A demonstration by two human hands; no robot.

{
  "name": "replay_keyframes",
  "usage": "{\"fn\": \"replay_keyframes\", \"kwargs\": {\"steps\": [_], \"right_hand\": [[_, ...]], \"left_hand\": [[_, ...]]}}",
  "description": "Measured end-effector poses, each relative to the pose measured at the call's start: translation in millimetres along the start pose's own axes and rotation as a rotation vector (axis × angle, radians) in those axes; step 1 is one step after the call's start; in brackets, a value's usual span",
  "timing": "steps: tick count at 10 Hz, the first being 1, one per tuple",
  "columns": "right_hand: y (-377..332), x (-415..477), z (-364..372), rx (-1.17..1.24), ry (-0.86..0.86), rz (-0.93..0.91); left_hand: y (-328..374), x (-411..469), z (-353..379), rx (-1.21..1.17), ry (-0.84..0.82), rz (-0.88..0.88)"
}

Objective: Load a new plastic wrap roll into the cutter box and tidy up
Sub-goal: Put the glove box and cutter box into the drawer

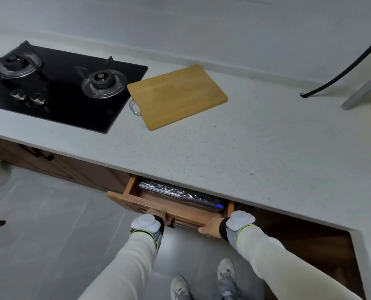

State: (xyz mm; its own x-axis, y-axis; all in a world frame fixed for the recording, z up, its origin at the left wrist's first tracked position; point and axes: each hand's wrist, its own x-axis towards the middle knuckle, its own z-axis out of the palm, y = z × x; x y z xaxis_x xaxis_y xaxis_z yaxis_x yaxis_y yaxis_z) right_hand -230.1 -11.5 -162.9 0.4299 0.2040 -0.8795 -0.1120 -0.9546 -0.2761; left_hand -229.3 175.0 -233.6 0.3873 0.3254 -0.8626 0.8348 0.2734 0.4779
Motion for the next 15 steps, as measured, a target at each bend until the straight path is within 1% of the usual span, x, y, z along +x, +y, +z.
{"fn": "replay_keyframes", "kwargs": {"steps": [1,2,3,4,5,6,7,8,9,10,12,14,15], "right_hand": [[1.7,3.2,-5.8,-0.096,-0.012,0.002],[6.2,6.8,-4.1,-0.119,-0.036,0.007],[11.7,11.9,-4.3,-0.032,0.014,0.007],[12.3,14.4,-7.6,-0.026,0.033,0.004],[11.5,17.7,-11.7,-0.001,0.081,0.003],[9.6,22.0,-12.9,0.062,0.122,-0.002],[9.3,24.1,-12.5,0.148,0.151,0.003],[9.8,24.4,-16.0,0.220,0.186,0.014],[11.0,23.2,-20.1,0.220,0.198,0.011],[11.4,23.1,-21.5,0.203,0.208,0.004],[11.2,22.9,-23.3,0.205,0.236,-0.001],[12.2,25.8,-26.7,0.158,0.213,0.021],[13.1,27.1,-26.4,0.140,0.216,0.033]], "left_hand": [[12.0,-20.1,-0.2,0.635,0.098,0.199],[23.4,-15.2,6.8,0.324,0.107,0.127],[36.2,-16.6,19.6,-0.183,0.073,0.105],[44.1,-20.8,23.0,-0.134,-0.003,0.141],[50.2,-15.5,25.6,-0.046,0.041,0.108],[57.4,-15.6,28.0,0.123,0.070,0.120],[60.4,-8.1,29.0,0.217,0.082,0.144],[59.6,2.9,31.3,0.116,-0.019,0.152],[58.8,5.2,30.6,0.131,-0.004,0.183],[59.9,5.8,32.2,0.086,-0.006,0.199],[70.4,-2.1,36.3,0.321,0.107,0.166],[66.1,5.2,41.9,0.120,0.077,0.155],[63.9,8.6,41.5,0.077,0.058,0.159]]}}
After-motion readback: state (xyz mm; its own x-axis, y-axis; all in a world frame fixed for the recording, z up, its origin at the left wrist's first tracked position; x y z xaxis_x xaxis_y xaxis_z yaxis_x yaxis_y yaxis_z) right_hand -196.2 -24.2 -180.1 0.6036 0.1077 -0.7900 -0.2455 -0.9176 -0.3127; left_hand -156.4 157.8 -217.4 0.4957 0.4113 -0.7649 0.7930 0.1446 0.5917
